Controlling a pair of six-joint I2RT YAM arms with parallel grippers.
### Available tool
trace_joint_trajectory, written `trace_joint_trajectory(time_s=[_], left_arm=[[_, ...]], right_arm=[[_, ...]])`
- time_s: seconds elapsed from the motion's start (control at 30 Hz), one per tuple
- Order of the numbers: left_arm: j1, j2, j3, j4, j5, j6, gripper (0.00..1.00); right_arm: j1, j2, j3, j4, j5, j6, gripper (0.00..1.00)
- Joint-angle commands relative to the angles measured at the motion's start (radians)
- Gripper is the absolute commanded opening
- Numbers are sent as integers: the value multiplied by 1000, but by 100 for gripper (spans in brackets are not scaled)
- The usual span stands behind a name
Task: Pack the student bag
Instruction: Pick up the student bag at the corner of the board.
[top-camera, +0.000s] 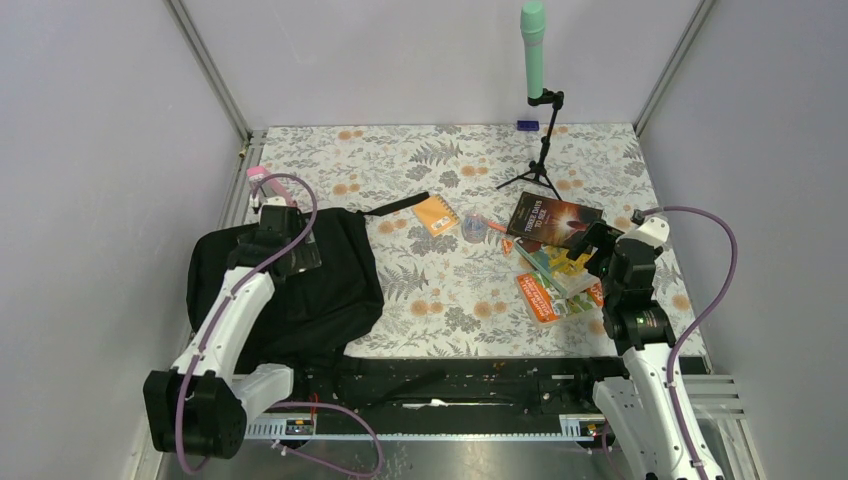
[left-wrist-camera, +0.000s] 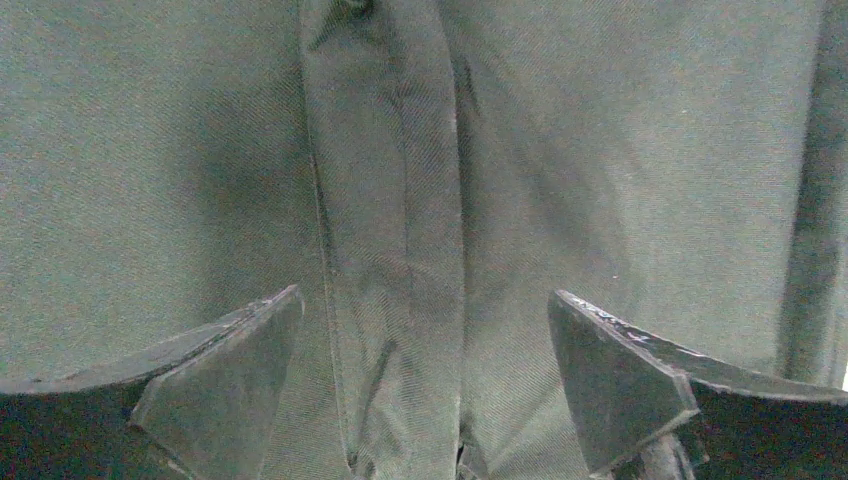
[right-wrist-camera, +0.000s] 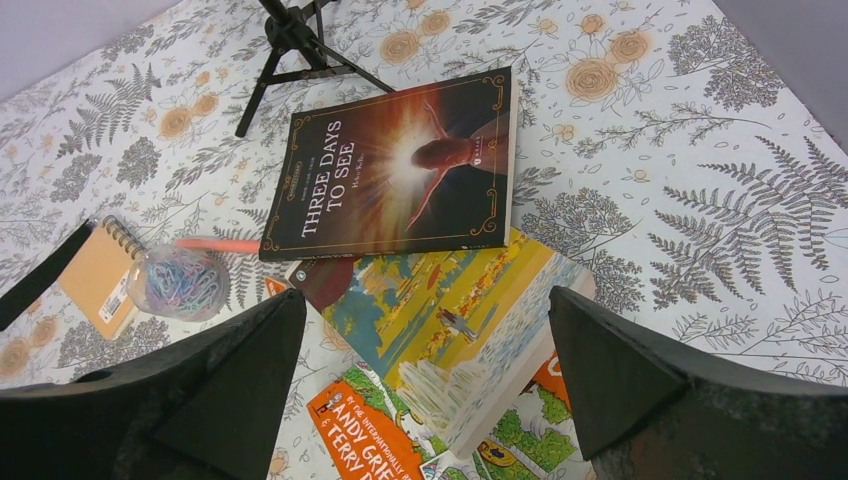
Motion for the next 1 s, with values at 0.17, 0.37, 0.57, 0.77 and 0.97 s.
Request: trace_joint_trajectory(time_s=[0.17,0.37,0.57,0.77,0.97], left_arm=[[68,114,67,-13,9,-21,77],[97,120,56,1,70,-24,73],[97,142,61,-1,97,-16,62],[97,79,44,10,113,-4,35],[97,51,35,19,147,13,7]], right_arm=[[-4,9,41,20,-23,15,98],[-4,0,38,21,-21,15,98],[-4,-4,35,19,-24,15,98],[-4,1,38,20,-75,-2,98],[-4,11,39,20,-95,-6,98]])
